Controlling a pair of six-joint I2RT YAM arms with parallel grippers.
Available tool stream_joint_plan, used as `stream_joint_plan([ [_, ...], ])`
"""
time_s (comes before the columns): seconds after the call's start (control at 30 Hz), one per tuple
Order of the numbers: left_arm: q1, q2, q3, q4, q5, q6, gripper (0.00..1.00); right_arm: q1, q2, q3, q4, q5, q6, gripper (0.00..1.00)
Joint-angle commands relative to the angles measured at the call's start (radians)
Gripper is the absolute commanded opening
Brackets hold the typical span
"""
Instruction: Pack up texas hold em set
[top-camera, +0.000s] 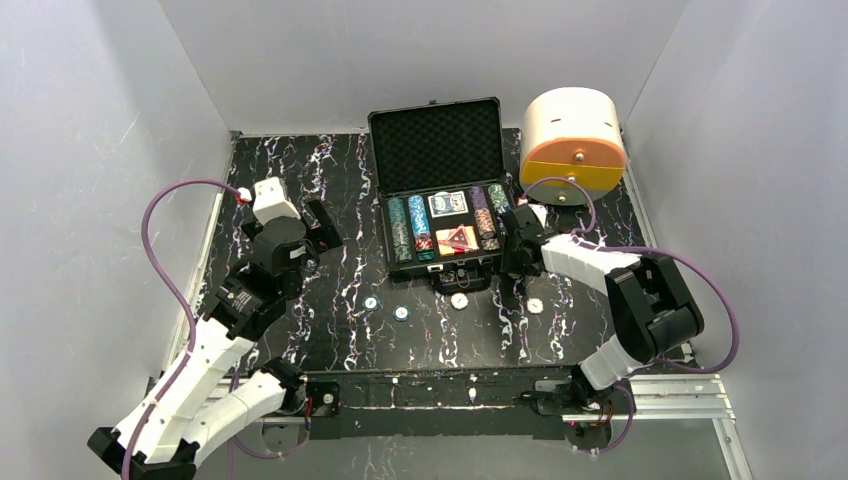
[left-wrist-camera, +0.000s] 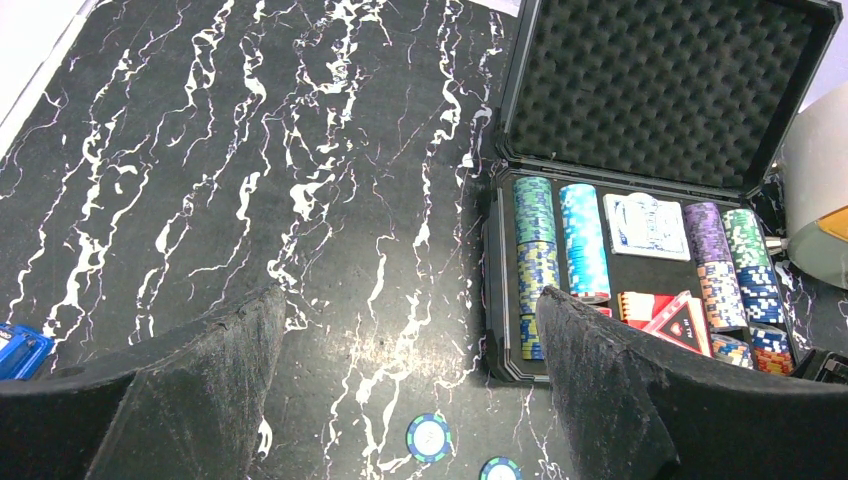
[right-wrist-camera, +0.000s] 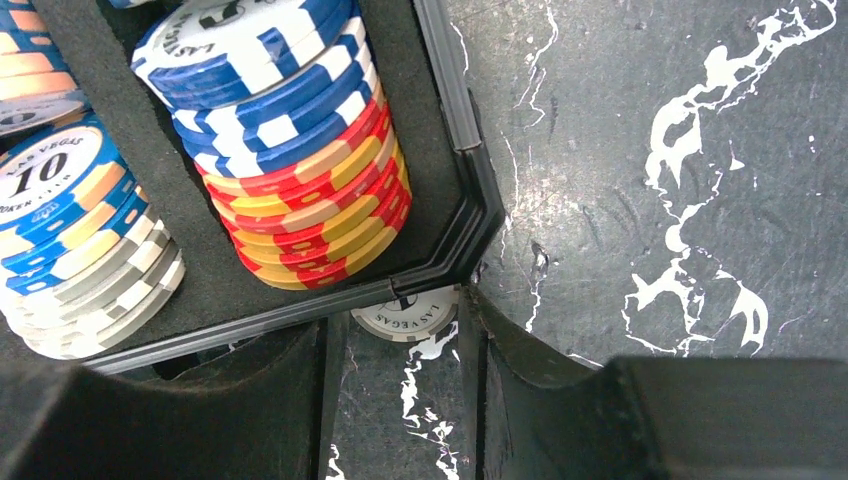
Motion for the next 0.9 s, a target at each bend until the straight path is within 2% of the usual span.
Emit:
stream_joint_plan([
  [0.0, 0.004, 0.007, -0.01, 0.024, -0.011, -0.005, 0.94, -0.022, -0.002, -0.036, 0.045, 0.043, 0.053, 0.43],
  [0.4, 0.004, 0.119, -0.085, 0.102, 0.222, -0.042, 0.93, -0.002, -0.215, -0.088, -0.117, -0.101, 0.093, 0.45],
  [0.6, 0.004, 0.146, -0.116, 0.14, 0.245, -0.078, 0.92, 0.018, -0.232, -0.093, -0.145, -0.078, 0.11, 0.47],
  [0.73, 0.005, 0.149, -0.115, 0.144, 0.244, -0.072, 0.92, 0.018, -0.185, -0.062, -0.157, -0.014, 0.108, 0.68],
  [0.87, 0.004, 0.149, -0.116, 0.141, 0.243, -0.066, 0.92, 0.018, -0.101, -0.008, -0.123, 0.023, 0.087, 0.76],
])
